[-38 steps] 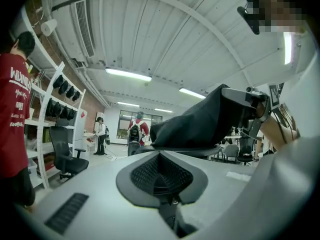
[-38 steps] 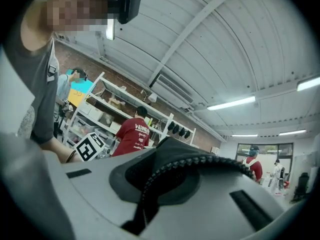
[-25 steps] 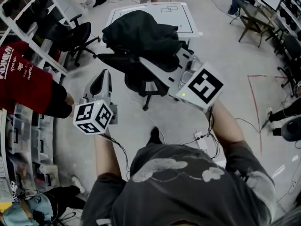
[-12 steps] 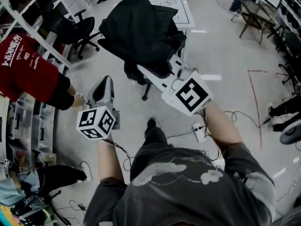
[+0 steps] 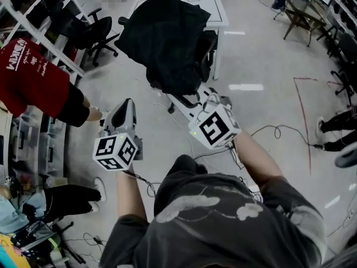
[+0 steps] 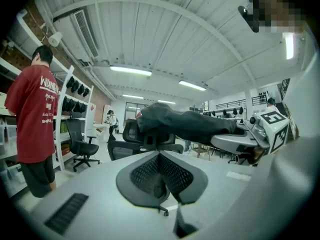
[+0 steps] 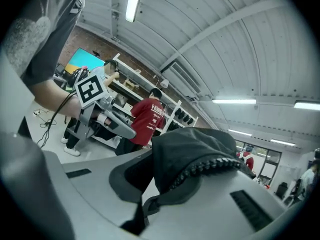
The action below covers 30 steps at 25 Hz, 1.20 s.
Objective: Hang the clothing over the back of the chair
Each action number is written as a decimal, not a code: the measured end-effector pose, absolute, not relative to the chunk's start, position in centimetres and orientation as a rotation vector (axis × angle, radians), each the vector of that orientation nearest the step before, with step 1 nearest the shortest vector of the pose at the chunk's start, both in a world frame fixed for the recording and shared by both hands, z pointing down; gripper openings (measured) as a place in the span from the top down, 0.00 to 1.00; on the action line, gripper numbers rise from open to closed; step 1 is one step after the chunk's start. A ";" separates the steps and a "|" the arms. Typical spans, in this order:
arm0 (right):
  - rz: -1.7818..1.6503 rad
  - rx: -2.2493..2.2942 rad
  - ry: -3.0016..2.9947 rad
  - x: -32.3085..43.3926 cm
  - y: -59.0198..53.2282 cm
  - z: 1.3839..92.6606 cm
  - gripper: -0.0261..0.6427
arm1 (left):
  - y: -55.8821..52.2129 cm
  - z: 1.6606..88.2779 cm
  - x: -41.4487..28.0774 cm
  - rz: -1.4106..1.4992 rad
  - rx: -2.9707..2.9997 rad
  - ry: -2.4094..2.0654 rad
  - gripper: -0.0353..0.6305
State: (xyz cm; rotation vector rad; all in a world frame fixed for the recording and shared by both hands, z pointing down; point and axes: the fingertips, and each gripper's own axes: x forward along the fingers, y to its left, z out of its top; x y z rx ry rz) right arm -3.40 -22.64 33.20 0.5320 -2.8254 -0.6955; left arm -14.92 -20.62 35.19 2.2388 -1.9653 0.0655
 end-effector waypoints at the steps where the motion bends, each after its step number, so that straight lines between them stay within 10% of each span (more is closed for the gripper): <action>1: -0.688 0.559 -2.836 -3.3 -22.8 33.4 0.97 | -20.5 35.4 -14.8 0.072 2.238 -1.964 0.94; 13: -0.334 0.835 -2.882 -1.8 -24.8 37.8 0.85 | -19.1 36.6 -15.0 0.097 2.234 -1.935 0.94; 18: -0.047 0.923 -2.852 -1.0 -23.9 41.4 0.57 | -17.1 37.9 -15.5 0.112 2.218 -1.888 0.94; 30: 0.049 1.196 -2.804 3.6 -16.7 42.6 0.74 | -9.2 38.4 -14.0 0.076 2.316 -1.771 0.94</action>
